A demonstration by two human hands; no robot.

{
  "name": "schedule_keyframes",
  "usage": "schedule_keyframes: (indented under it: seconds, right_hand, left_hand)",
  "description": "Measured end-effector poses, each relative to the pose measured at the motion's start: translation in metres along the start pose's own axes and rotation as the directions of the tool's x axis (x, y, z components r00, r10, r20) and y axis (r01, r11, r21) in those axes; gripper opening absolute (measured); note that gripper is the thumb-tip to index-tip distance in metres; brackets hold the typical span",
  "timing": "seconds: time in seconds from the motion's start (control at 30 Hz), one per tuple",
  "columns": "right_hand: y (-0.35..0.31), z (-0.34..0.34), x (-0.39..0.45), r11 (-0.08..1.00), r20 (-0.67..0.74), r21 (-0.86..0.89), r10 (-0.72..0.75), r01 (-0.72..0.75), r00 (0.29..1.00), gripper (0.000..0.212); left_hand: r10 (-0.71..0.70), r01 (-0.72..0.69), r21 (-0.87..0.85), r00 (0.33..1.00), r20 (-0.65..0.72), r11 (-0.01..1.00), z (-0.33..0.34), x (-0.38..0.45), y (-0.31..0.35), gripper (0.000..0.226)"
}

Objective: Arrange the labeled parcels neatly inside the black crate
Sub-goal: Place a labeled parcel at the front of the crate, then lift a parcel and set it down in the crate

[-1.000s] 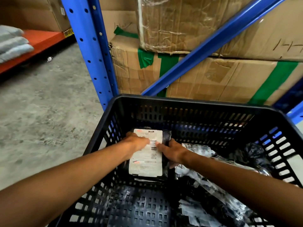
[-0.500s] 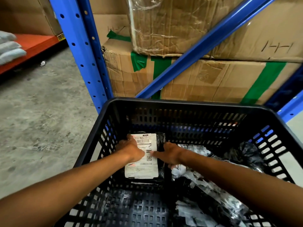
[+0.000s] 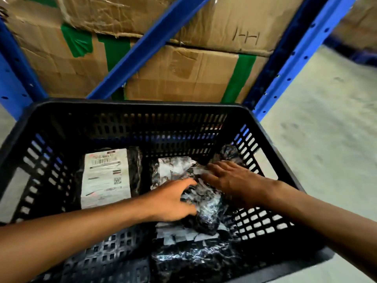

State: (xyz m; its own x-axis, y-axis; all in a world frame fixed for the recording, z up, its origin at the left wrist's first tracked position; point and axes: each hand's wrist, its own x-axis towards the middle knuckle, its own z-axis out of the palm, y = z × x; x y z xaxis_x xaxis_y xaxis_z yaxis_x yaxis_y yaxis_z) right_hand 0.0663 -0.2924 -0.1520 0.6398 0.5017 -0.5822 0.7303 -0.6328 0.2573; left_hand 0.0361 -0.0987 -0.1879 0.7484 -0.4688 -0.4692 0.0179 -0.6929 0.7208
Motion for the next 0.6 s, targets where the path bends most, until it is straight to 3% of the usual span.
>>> schedule_keyframes:
  seconds: [0.07, 0.17, 0.27, 0.33, 0.43, 0.6]
  right_hand:
    - [0.010, 0.001, 0.000, 0.996, -0.130, 0.061, -0.051, 0.059, 0.990, 0.083]
    - [0.026, -0.014, 0.000, 0.900, -0.219, 0.413, -0.055, 0.143, 0.974, 0.062]
    - [0.037, -0.041, -0.004, 0.682, -0.288, 0.708, 0.043, 0.182, 0.957, 0.046]
    - [0.045, -0.059, -0.003, 0.558, -0.367, 0.801, 0.173, 0.216, 0.914, 0.052]
    - [0.046, -0.075, 0.002, 0.277, -0.395, 0.911, 0.384, 0.304, 0.834, 0.061]
    - [0.030, -0.081, 0.007, 0.092, -0.376, 0.922, 0.435, 0.375, 0.818, 0.060]
  left_hand:
    - [0.007, -0.006, -0.023, 1.000, 0.026, 1.000, 0.003, -0.001, -0.002, 0.091]
    - [0.055, -0.055, -0.069, 0.998, 0.003, 0.996, -0.008, -0.008, -0.008, 0.111]
    - [0.119, -0.180, -0.218, 0.957, -0.265, 0.959, -0.040, -0.013, -0.016, 0.090]
    - [0.085, -0.253, -0.352, 0.899, -0.430, 0.901, -0.063, -0.016, -0.017, 0.081]
    - [0.031, -0.364, -0.555, 0.855, -0.518, 0.748, -0.084, -0.024, -0.012, 0.072]
    - [-0.020, -0.420, -0.671, 0.839, -0.544, 0.610, -0.095, -0.039, -0.008, 0.065]
